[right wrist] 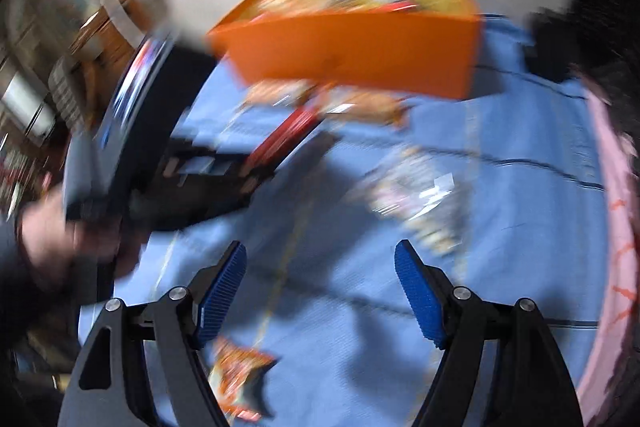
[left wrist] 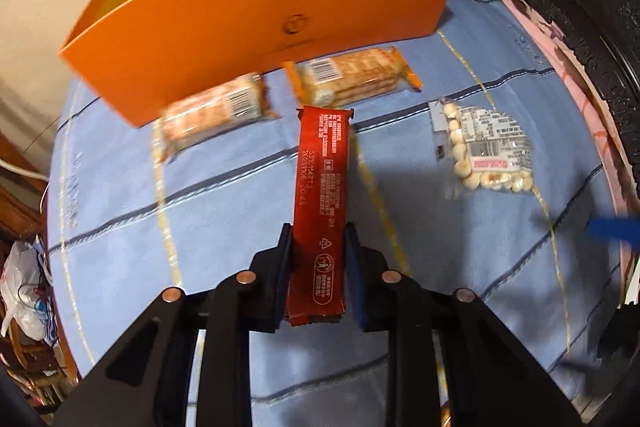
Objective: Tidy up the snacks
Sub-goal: 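Grasp the red bar with the left tool while the right grasps the Snickers bar, then carry both bars into the orange box and open both tools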
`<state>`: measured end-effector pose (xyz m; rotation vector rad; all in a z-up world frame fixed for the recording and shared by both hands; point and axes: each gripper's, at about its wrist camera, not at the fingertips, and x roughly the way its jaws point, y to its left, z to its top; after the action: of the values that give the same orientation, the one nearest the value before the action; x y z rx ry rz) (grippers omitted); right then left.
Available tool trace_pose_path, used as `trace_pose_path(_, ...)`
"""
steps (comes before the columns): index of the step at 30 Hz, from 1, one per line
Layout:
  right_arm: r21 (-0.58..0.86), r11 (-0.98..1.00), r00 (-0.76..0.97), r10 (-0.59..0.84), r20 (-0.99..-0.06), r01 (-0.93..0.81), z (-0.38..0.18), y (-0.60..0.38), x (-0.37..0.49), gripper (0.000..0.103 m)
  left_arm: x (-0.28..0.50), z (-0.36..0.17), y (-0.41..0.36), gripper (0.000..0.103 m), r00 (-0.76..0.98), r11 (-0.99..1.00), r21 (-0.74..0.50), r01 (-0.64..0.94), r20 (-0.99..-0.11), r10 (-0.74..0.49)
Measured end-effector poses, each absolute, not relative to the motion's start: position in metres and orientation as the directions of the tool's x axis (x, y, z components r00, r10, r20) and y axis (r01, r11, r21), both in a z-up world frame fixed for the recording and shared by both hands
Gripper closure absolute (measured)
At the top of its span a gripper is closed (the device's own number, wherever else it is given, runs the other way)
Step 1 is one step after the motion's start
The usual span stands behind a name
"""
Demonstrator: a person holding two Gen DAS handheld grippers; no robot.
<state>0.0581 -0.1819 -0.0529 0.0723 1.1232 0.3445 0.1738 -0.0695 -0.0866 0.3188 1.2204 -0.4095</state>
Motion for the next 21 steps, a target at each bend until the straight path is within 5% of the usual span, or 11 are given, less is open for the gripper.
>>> trace_pose_path(8, 0.256, 0.881, 0.259, 0.375, -0.89, -0.397, -0.078, -0.095, 0.015, 0.026, 0.161, -0.078, -0.026, 0.079, 0.3, 0.904, 0.034, 0.426, -0.948, -0.106)
trace_pose_path(16, 0.169, 0.855, 0.188, 0.294, -0.937, -0.491, -0.11, -0.039, -0.014, 0.028, 0.148, -0.074, 0.004, 0.079, 0.304, 0.914, 0.031, 0.404, -0.947, -0.102)
trace_pose_path(21, 0.092, 0.852, 0.179, 0.212, -0.961, -0.515, -0.125, -0.029, -0.021, 0.069, 0.143, -0.074, 0.011, 0.079, 0.3, 0.915, 0.028, 0.402, -0.948, -0.102)
